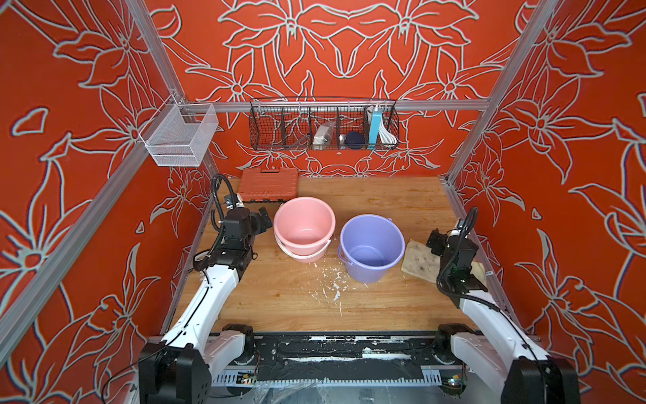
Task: Wipe the inside of the bucket with a cloth
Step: Pick up the cleaning item at the center of the board.
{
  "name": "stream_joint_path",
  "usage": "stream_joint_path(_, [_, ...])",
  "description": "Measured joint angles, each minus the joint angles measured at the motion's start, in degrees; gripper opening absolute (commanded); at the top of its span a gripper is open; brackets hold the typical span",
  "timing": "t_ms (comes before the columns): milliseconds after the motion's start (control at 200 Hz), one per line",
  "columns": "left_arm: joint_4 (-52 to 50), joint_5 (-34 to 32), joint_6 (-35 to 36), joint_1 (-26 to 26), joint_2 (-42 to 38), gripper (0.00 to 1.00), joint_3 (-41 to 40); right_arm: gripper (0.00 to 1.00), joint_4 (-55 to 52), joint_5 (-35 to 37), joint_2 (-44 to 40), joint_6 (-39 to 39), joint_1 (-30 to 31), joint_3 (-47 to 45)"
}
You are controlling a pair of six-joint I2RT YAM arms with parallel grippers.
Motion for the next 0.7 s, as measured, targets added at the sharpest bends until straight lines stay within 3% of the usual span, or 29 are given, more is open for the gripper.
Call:
stream_joint_path(225, [-10.7, 5.2, -2.0, -14.8, 2.7, 0.99, 12.7, 0.97, -11.8, 0.1, -6.2, 3.3, 0.0, 1.6])
stream_joint_path(405, [-18.5, 8.8, -5.7, -23.0, 9.0, 0.99, 22.2, 0.97, -18.9, 0.7, -4.9, 5.3, -0.2, 6.9])
stream_joint_path(555, [-16.9, 17.0, -7.9, -27.5, 10.8, 0.99, 22.1, 0.97, -24.5, 0.8, -1.1, 7.1, -0.8, 11.9])
stream_joint_path(701, [-17.6, 19.5, -8.2, -32.0, 13.7, 0.99, 25.1, 0.97, -27.1, 0.4, -0.2, 7.3, -1.4, 13.6])
